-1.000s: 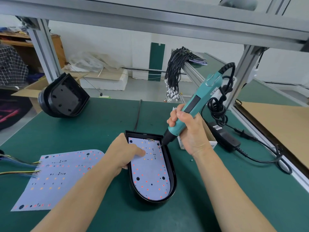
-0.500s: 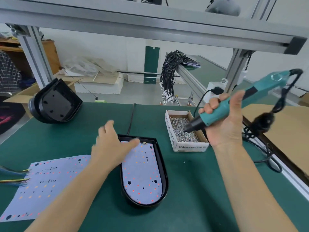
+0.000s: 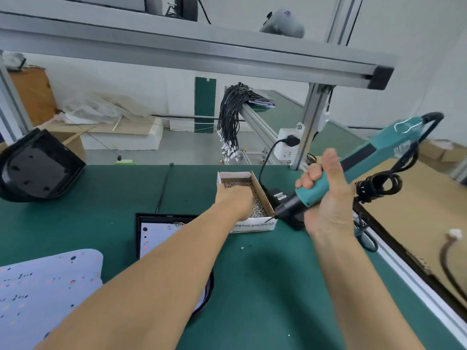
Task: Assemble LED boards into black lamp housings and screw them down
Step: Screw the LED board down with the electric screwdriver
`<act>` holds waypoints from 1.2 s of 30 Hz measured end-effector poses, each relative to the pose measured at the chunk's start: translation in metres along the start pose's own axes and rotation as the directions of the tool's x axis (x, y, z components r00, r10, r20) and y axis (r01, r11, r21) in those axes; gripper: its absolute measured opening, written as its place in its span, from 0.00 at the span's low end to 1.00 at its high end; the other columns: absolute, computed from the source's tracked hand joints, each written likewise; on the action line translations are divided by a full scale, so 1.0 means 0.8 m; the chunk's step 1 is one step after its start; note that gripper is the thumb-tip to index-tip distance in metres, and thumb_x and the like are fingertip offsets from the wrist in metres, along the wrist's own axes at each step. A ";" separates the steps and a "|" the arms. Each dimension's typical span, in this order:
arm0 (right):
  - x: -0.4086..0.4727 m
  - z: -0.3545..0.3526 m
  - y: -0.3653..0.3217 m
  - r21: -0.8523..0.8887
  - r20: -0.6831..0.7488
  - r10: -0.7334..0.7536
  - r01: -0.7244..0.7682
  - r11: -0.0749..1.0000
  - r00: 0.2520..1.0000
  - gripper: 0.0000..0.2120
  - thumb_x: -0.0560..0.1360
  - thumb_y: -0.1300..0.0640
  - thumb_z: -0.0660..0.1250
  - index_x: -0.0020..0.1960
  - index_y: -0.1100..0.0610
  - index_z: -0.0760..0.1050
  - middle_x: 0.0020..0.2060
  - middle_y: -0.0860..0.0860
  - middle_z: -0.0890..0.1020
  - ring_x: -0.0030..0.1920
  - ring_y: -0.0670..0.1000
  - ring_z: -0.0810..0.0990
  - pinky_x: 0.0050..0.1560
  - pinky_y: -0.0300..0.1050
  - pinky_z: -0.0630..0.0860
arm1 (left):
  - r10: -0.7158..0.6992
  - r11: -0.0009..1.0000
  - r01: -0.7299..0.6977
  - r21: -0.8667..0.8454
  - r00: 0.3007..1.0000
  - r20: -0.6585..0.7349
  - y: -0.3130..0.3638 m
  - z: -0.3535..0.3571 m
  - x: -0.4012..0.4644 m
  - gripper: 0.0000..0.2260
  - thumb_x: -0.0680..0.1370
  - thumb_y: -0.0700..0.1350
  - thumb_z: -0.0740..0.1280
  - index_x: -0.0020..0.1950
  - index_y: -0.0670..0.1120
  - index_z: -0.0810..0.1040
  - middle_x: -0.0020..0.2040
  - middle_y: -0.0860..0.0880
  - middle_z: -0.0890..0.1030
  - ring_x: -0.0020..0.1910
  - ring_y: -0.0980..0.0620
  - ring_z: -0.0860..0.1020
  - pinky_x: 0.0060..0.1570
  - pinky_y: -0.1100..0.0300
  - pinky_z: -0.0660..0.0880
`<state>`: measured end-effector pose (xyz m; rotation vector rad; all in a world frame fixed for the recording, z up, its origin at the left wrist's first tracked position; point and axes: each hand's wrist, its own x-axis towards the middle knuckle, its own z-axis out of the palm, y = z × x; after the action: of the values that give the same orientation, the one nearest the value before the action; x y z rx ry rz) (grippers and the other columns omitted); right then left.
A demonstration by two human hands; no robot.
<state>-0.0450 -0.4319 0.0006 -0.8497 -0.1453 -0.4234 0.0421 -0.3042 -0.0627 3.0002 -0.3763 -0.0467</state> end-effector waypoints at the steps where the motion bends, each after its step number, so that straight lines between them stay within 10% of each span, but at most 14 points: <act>1: 0.000 -0.003 -0.002 -0.011 -0.006 -0.011 0.011 1.000 1.000 0.13 0.68 0.51 0.71 0.37 0.52 0.67 0.26 0.47 0.69 0.24 0.45 0.67 0.31 0.38 0.68 | 0.001 1.000 -0.001 0.006 1.000 0.010 -0.001 0.001 0.001 0.11 0.76 0.38 0.62 0.49 0.49 0.82 0.47 0.53 0.82 0.50 0.49 0.76 0.61 0.50 0.61; 9: -0.003 -0.001 0.000 -0.003 -0.025 -0.046 0.046 0.999 0.999 0.11 0.69 0.52 0.71 0.36 0.52 0.69 0.25 0.47 0.70 0.23 0.46 0.67 0.29 0.38 0.68 | 0.039 0.995 -0.044 0.094 0.998 0.055 0.002 0.001 -0.010 0.14 0.76 0.35 0.58 0.32 0.47 0.65 0.32 0.49 0.72 0.42 0.45 0.75 0.68 0.48 0.57; 13: -0.003 0.002 -0.002 0.002 -0.010 -0.044 0.044 0.999 0.999 0.13 0.67 0.51 0.73 0.36 0.52 0.68 0.26 0.47 0.69 0.23 0.46 0.67 0.30 0.39 0.68 | -0.023 0.967 0.010 -0.255 0.999 -0.047 -0.009 -0.011 -0.023 0.10 0.79 0.40 0.60 0.46 0.45 0.80 0.47 0.51 0.83 0.51 0.48 0.79 0.62 0.53 0.65; 16: -0.005 0.008 -0.005 0.026 0.020 -0.049 0.049 0.998 0.999 0.23 0.59 0.45 0.81 0.36 0.52 0.68 0.26 0.46 0.69 0.24 0.45 0.67 0.31 0.39 0.69 | -0.057 0.621 0.004 -0.784 0.998 -0.040 -0.023 -0.034 -0.056 0.04 0.78 0.40 0.67 0.45 0.45 0.81 0.43 0.50 0.81 0.41 0.56 0.78 0.45 0.68 0.74; 21: -0.009 0.025 0.005 0.117 0.103 -0.096 0.083 0.990 0.990 0.14 0.71 0.61 0.68 0.35 0.55 0.64 0.25 0.44 0.69 0.24 0.44 0.68 0.32 0.38 0.71 | -0.058 0.285 0.005 -0.958 0.998 -0.012 -0.062 -0.045 -0.125 0.06 0.78 0.38 0.66 0.42 0.45 0.78 0.30 0.52 0.76 0.29 0.59 0.72 0.31 0.71 0.68; 30: -0.018 0.069 0.030 0.118 0.109 -0.041 0.028 0.993 0.993 0.14 0.69 0.63 0.69 0.34 0.53 0.64 0.26 0.47 0.69 0.24 0.46 0.67 0.30 0.39 0.69 | -0.209 0.640 0.049 -0.767 0.971 -0.113 -0.074 -0.055 -0.114 0.10 0.81 0.45 0.62 0.42 0.41 0.75 0.31 0.47 0.72 0.28 0.53 0.67 0.24 0.70 0.63; 36: -0.019 0.069 0.025 0.135 0.105 -0.067 0.053 0.989 0.992 0.15 0.70 0.64 0.68 0.32 0.53 0.65 0.25 0.47 0.68 0.23 0.46 0.67 0.31 0.39 0.70 | -0.120 0.112 0.087 -0.990 0.990 0.074 -0.087 -0.053 -0.151 0.08 0.80 0.39 0.64 0.41 0.43 0.76 0.32 0.50 0.75 0.29 0.57 0.72 0.35 0.64 0.68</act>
<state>-0.0482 -0.3738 0.0186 -0.7392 -0.2981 -0.4191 -0.0561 -0.2022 -0.0269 1.5775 -0.0289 -0.1910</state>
